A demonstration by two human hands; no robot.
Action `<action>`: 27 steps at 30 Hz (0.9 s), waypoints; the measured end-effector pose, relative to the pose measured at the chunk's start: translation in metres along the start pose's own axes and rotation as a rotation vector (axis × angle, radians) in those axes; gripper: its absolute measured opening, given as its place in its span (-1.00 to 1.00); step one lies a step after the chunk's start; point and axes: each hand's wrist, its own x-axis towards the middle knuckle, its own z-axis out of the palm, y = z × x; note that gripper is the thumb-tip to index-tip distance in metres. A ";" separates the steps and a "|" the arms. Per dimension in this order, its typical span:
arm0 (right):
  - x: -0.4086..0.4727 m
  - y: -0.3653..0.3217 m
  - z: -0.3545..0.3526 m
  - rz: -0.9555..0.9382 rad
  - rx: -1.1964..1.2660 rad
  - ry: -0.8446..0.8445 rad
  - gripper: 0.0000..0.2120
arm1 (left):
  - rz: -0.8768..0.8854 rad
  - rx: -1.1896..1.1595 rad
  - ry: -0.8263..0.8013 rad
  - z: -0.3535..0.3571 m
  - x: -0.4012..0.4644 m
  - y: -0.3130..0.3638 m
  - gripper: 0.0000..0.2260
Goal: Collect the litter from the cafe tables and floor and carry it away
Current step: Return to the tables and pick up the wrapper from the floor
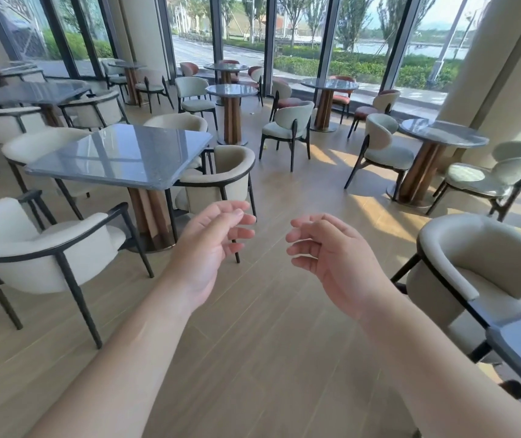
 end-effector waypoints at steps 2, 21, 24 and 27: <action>0.031 0.004 -0.008 0.007 0.020 0.010 -0.80 | -0.004 0.022 -0.011 0.002 0.031 -0.007 -0.83; 0.364 -0.031 -0.145 0.011 0.093 0.011 -0.79 | -0.036 0.079 -0.025 0.113 0.378 -0.059 -0.83; 0.397 -0.033 -0.158 0.012 0.075 0.000 -0.82 | -0.021 0.065 -0.059 0.122 0.416 -0.065 -0.88; 0.436 -0.032 -0.169 0.009 0.074 0.015 -0.83 | -0.035 0.043 -0.065 0.122 0.453 -0.076 -0.84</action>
